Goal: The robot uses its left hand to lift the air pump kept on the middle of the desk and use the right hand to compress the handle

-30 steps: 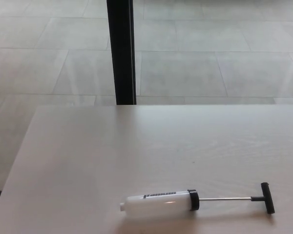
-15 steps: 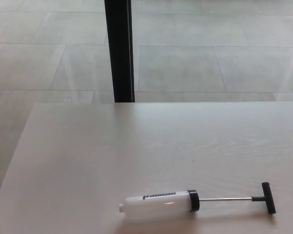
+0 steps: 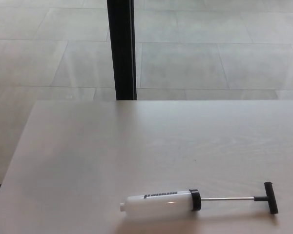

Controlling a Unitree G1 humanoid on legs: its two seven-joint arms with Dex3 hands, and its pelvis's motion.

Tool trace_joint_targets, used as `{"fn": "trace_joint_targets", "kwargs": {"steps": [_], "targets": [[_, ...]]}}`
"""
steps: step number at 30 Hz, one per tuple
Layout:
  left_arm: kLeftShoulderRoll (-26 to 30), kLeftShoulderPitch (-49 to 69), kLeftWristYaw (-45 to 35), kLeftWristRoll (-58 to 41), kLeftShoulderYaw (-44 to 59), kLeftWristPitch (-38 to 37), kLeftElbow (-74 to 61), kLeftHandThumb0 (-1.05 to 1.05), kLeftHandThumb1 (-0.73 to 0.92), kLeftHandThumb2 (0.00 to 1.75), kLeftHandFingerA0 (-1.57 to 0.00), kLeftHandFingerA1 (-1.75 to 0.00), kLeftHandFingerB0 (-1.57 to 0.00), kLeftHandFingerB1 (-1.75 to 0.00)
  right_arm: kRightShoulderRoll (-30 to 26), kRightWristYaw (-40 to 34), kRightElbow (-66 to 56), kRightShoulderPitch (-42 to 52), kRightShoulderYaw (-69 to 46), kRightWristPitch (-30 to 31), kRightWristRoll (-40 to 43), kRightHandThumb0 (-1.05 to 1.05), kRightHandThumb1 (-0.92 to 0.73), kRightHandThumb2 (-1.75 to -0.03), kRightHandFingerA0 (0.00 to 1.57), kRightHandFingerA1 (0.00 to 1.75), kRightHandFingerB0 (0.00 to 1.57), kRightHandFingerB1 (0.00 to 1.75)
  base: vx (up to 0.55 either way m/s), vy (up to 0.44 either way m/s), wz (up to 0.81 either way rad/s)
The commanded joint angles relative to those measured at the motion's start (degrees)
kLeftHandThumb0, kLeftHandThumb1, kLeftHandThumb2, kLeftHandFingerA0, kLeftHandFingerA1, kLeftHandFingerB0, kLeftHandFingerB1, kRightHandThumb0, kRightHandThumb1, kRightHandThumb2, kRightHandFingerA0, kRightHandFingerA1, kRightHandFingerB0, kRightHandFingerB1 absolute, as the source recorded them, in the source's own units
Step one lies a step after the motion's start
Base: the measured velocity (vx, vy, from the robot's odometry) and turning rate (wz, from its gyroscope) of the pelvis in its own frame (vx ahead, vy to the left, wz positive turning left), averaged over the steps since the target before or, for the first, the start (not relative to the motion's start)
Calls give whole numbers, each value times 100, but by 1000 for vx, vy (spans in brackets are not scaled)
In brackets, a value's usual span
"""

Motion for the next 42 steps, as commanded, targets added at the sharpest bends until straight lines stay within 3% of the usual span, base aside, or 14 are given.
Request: {"fn": "trace_joint_targets", "kwargs": {"steps": [1, 5, 6, 8, 9, 20, 22, 25, 26, 29, 30, 31, 41, 42], "targets": [[-378, -145, 688, 3640, -2818, 404, -1826, -71, 70, 61, -24, -53, -33, -41, 548, -204, -1107, 202, 1313, -80, -876, -81, -90, -68, 27, 45, 23, 31, 0, 0, 0], [-248, -254, 519, 4227, -3282, 492, -1934, -73, 69, 61, -24, -50, -32, -39, 569, -230, -1098, 264, 1417, -91, -956, -80, -91, -69, 27, 45, 23, 31, 0, 0, 0], [-230, -277, 434, 4343, -3402, 570, -2024, -73, 67, 60, -24, -51, -33, -40, 565, -225, -1104, 281, 1418, -50, -916, -78, -71, -107, 22, 54, 16, 45, 0, 0, 0], [-199, -340, 576, 4593, -3573, 410, -1981, -75, 67, 60, -28, -55, -34, -43, 578, -240, -1082, 267, 1406, 3, -853, -79, -71, -107, 22, 54, 15, 45, 0, 0, 0], [-182, -371, 527, 4628, -3656, 418, -1991, -75, 66, 60, -27, -55, -34, -43, 582, -251, -1067, 261, 1405, 14, -835, -80, -90, -68, 27, 45, 23, 31, 0, 0, 0], [-541, -830, 388, 4620, -4378, 503, -1816, -77, 47, 91, -37, -66, -30, -52, 641, -294, -772, -117, 1675, 250, -814, -79, -92, -68, 27, 44, 25, 33, 0, 0, 0], [-612, -833, 334, 4670, -4534, 631, -1836, -75, 57, 60, -34, -62, -36, -45, 678, -342, -762, -118, 1748, 189, -871, -79, -92, -68, 28, 45, 27, 34, 0, 0, 0], [-707, -790, 367, 4717, -4699, 703, -1823, -76, 48, 91, -35, -65, -30, -53, 691, -358, -737, -87, 1797, 189, -889, -79, -92, -68, 27, 46, 29, 35, 0, 0, 0], [-726, -799, 374, 4732, -4731, 722, -1815, -73, 58, 58, -33, -60, -38, -45, 688, -369, -733, -87, 1796, 196, -882, -73, -72, -111, 23, 55, 21, 48, 0, 0, 0], [-819, -876, 162, 4867, -4931, 1020, -1896, -77, 47, 91, -23, -61, -26, -53, 646, -400, -725, -105, 1795, 254, -888, -73, -72, -112, 24, 56, 22, 49, 0, 0, 0], [-872, -924, -41, 4959, -5041, 1250, -1985, -77, 47, 91, -23, -61, -26, -53, 638, -421, -686, -120, 1799, 246, -910, -73, -72, -112, 24, 56, 22, 49, 0, 0, 0], [-939, -941, -232, 5047, -5132, 1499, -2103, -75, 58, 58, -22, -58, -29, -44, 644, -424, -638, -135, 1792, 207, -904, -77, -92, -69, 29, 48, 31, 36, 0, 0, 0], [-1201, -1196, -564, 6347, -6123, 2276, -1814, -87, 67, 60, -17, -56, -28, -41, 674, -528, -564, -217, 1783, 291, -836, -75, -92, -68, 31, 48, 36, 37, 0, 0, 0], [-1124, -1211, -680, 6835, -6304, 2442, -1750, -89, 53, 95, -3, -50, -18, -47, 709, -584, -592, -211, 1763, 346, -806, -74, -92, -68, 32, 47, 37, 36, 0, 0, 0]]}}
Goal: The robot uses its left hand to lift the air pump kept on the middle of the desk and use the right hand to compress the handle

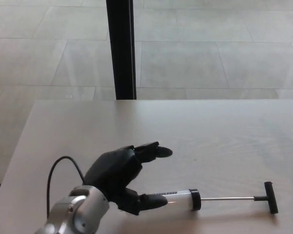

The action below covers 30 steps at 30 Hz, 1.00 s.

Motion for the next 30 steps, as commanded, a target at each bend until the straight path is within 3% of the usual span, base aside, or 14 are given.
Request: {"fn": "trace_joint_targets", "kwargs": {"steps": [1, 3, 4, 5, 6, 7, 8, 11, 17, 18, 26, 27, 28, 30], "targets": [[34, -485, -847, 3587, -1541, 1818, -100, -86, 51, 93, -3, -40, -15, -47, 73, -494, -107, -205, 50, 346, -240, -73, -92, -68, 32, 46, 38, 37, 0, 0, 0], [19, -463, -951, 3699, -1610, 1990, -91, -90, 53, 95, 0, -31, -9, -43, 71, -488, -71, -219, 44, 325, -225, -73, -92, -68, 32, 47, 37, 37, 0, 0, 0], [25, -465, -971, 3723, -1629, 2025, -90, -88, 64, 60, 0, -29, -16, -32, 75, -498, -88, -218, 41, 327, -218, -74, -76, -113, 28, 57, 32, 52, 0, 0, 0], [40, -464, -1058, 3848, -1684, 2120, -47, -103, 61, 97, 0, -13, -14, -24, 77, -504, -115, -214, 36, 334, -206, -72, -91, -68, 32, 46, 37, 37, 0, 0, 0], [54, -464, -1135, 4008, -1748, 2253, 20, -98, 58, 96, 0, -15, -16, -23, 76, -503, -121, -232, 41, 351, -194, -72, -91, -67, 32, 46, 38, 37, 0, 0, 0], [60, -461, -1116, 4037, -1751, 2305, 33, -98, 58, 96, 0, -15, -16, -23, 85, -512, -122, -264, 44, 368, -180, -72, -91, -67, 32, 46, 38, 37, 0, 0, 0], [77, -468, -1237, 4151, -1781, 2427, 77, -89, 62, 66, 0, 0, -6, -26, 104, -556, -151, -282, 50, 359, -196, -72, -75, -112, 28, 56, 33, 53, 0, 0, 0], [53, -494, -1360, 4261, -1842, 2638, 175, -100, 58, 95, 0, -13, -7, -10, 104, -590, -164, -291, 51, 325, -213, -74, -76, -113, 28, 57, 33, 53, 0, 0, 0], [75, -284, -1310, 4305, -1853, 3007, 198, -90, 52, 93, 0, -17, -6, -21, 132, -629, -201, -279, 10, 414, -139, -74, -74, -111, 29, 58, 32, 52, 0, 0, 0], [72, -240, -1282, 4280, -1856, 3070, 243, -88, 64, 59, 0, -2, -6, -29, 133, -631, -168, -280, 11, 376, -153, -74, -75, -112, 29, 59, 32, 52, 0, 0, 0], [37, -30, -1261, 4196, -1811, 3350, 266, -96, 56, 89, 0, -12, -13, -27, 152, -715, -314, -250, 24, 588, -150, -68, -72, -109, 27, 57, 36, 54, 0, 0, 0], [27, 29, -1263, 4215, -1820, 3403, 259, -94, 55, 88, 0, -12, -13, -28, 152, -703, -334, -219, 19, 588, -139, -66, -88, -66, 32, 50, 41, 38, 0, 0, 0], [-9, 56, -1181, 4197, -1820, 3453, 324, -76, 63, 59, 0, -8, -9, -32, 163, -724, -359, -213, 7, 629, -120, -65, -87, -66, 32, 50, 41, 38, 0, 0, 0], [-148, 176, -978, 4045, -1716, 3626, 391, -75, 47, 85, 0, -32, -8, -40, 171, -742, -406, -213, 13, 695, -108, -62, -87, -66, 31, 51, 41, 39, 0, 0, 0]]}}
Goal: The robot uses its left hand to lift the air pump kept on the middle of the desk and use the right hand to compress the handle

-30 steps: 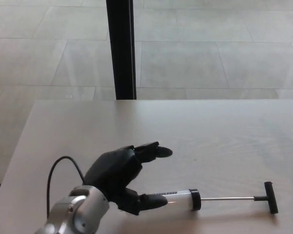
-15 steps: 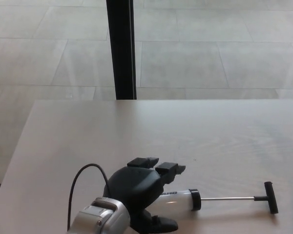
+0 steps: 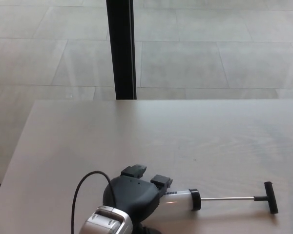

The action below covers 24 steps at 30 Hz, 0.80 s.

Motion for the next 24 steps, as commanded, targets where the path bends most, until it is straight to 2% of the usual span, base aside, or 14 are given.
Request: {"fn": "trace_joint_targets", "kwargs": {"steps": [1, 2, 3, 4, 5, 6, 7, 9, 10, 11, 12, 18, 23, 24], "targets": [[-85, 303, -391, 1513, -104, 1734, 248, -75, 47, 85, 0, -32, -8, -40, 98, -526, -291, -184, -110, 573, -44, -63, -86, -66, 32, 50, 42, 39, 0, 0, 0], [-115, 358, -287, 1449, -42, 1734, 217, -68, 46, 84, -1, -43, -8, -43, 85, -558, -298, -177, -97, 583, -90, -62, -86, -66, 33, 51, 43, 39, 0, 0, 0], [-198, 378, -202, 1300, 77, 1771, 215, -37, 42, 98, -5, -55, 0, -50, 82, -572, -289, -196, -98, 568, -99, -60, -85, -65, 33, 51, 44, 39, 0, 0, 0], [-208, 365, -212, 1317, 82, 1784, 230, -59, 62, 58, -12, -52, -17, -37, 87, -598, -293, -199, -100, 582, -105, -59, -84, -65, 35, 51, 45, 39, 0, 0, 0], [-232, 338, -224, 1309, 101, 1805, 270, -60, 51, 83, -33, -66, -16, -49, 83, -612, -301, -196, -98, 596, -113, -57, -68, -104, 26, 57, 40, 57, 0, 0, 0], [-268, 328, -222, 1272, 139, 1828, 300, -60, 51, 83, -33, -66, -16, -49, 71, -600, -309, -192, -92, 599, -114, -57, -68, -104, 26, 57, 40, 57, 0, 0, 0], [-338, 345, -237, 1145, 222, 1830, 276, -54, 52, 81, -58, -91, -18, -51, 68, -608, -315, -184, -93, 603, -117, -52, -65, -103, 27, 57, 40, 57, 0, 0, 0], [-398, 359, -200, 1137, 266, 1827, 298, -54, 52, 81, -58, -91, -18, -51, 65, -604, -335, -174, -93, 611, -110, -52, -65, -103, 27, 57, 40, 57, 0, 0, 0], [-466, 444, 51, 966, 410, 1694, 260, -40, 59, 60, -76, -141, -25, -47, 71, -634, -350, -180, -92, 638, -119, -53, -65, -102, 27, 57, 41, 57, 0, 0, 0], [-532, 491, 166, 822, 523, 1607, 244, -35, 61, 63, -87, -151, -25, -48, 68, -658, -354, -185, -75, 628, -158, -53, -66, -102, 29, 57, 42, 57, 0, 0, 0], [-565, 499, 194, 833, 539, 1551, 266, -33, 66, 65, -92, -157, -30, -49, 72, -674, -358, -182, -69, 629, -172, -52, -81, -64, 37, 51, 49, 40, 0, 0, 0], [-906, 514, 623, 851, 646, 1207, 454, -34, 69, 66, -88, -159, -45, -54, 93, -754, -373, -236, -48, 616, -230, -54, -80, -64, 39, 53, 51, 41, 0, 0, 0], [-932, 514, 886, 833, 574, 857, 563, -35, 69, 62, -88, -149, -56, -58, 72, -710, -308, -311, -6, 571, -278, -56, -79, -64, 38, 54, 53, 42, 0, 0, 0], [-926, 506, 920, 828, 544, 788, 595, -35, 67, 65, -85, -155, -61, -67, 65, -713, -285, -323, -3, 558, -296, -57, -78, -64, 38, 55, 55, 42, 0, 0, 0]]}}
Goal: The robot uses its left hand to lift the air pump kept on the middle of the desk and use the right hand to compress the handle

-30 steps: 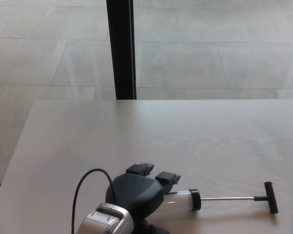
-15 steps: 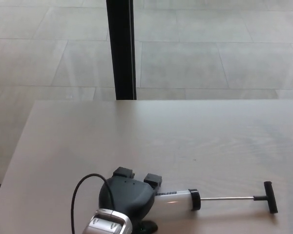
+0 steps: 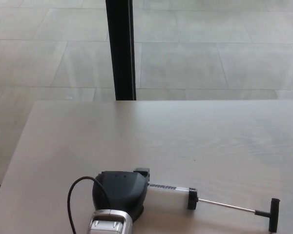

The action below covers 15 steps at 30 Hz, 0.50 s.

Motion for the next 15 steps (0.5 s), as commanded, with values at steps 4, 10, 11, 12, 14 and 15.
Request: {"fn": "trace_joint_targets", "kwargs": {"steps": [4, 10, 11, 12, 14, 15], "targets": [[-39, 178, 259, -232, -58, -412, 223, -32, 64, 60, -85, -156, -59, -63, -23, -149, 40, -131, 27, 62, -212, -58, -79, -64, 38, 54, 57, 42, 0, 0, 0], [-4, 106, 37, -204, -268, -598, 357, -34, 64, 60, -83, -141, -63, -64, -8, -123, 46, -171, -8, 47, -206, -58, -80, -64, 38, 59, 56, 42, 0, 0, 0], [-1, 105, 41, -208, -268, -598, 354, -34, 64, 60, -83, -141, -63, -64, -8, -123, 40, -174, -6, 50, -210, -58, -80, -64, 38, 59, 56, 42, 0, 0, 0], [47, 74, -18, -181, -333, -651, 360, -35, 64, 62, -80, -144, -57, -58, -2, -134, 42, -181, -12, 59, -209, -56, -80, -64, 38, 57, 55, 42, 0, 0, 0], [129, 3, -164, -121, -467, -749, 370, -34, 67, 61, -83, -140, -54, -56, -3, -141, 51, -188, -21, 61, -210, -56, -80, -64, 38, 56, 55, 42, 0, 0, 0], [152, -43, -200, -129, -534, -815, 377, -33, 66, 62, -84, -148, -54, -56, -14, -136, 44, -189, -15, 77, -220, -57, -81, -65, 37, 55, 54, 42, 0, 0, 0]]}}
